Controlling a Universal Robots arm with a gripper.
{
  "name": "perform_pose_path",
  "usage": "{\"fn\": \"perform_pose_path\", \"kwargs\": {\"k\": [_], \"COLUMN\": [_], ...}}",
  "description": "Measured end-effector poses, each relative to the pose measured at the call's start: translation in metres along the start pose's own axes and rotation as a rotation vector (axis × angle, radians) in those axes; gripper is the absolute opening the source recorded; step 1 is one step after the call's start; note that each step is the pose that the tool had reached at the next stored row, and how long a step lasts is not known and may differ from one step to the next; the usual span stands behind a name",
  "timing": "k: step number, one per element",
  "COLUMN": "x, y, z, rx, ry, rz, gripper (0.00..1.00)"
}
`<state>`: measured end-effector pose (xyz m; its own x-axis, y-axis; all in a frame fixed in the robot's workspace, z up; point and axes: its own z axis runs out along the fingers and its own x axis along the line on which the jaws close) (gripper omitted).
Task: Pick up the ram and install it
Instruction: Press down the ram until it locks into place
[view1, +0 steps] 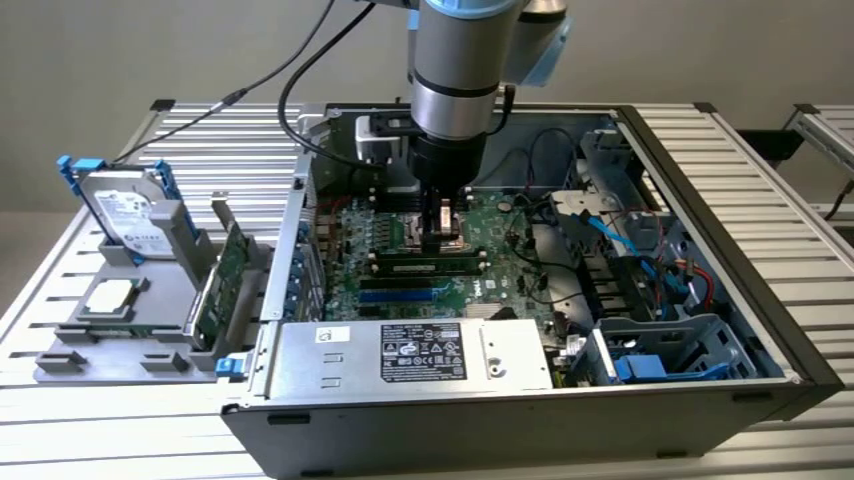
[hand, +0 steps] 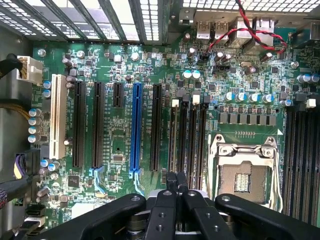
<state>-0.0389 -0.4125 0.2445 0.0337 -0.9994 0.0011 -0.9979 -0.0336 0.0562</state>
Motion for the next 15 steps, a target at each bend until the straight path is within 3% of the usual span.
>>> {"fn": "perform_pose_path", "kwargs": {"k": [3, 15], "x": [0.0016, 0.0016], "y": [0.0002, 0.0000], "z": [0.0000, 0.0020], "rx": [-0.0001, -0.0003], "ry": [0.0000, -0.0096], "rz": [0.006, 0.197], "gripper": [0.11, 0.11]}}
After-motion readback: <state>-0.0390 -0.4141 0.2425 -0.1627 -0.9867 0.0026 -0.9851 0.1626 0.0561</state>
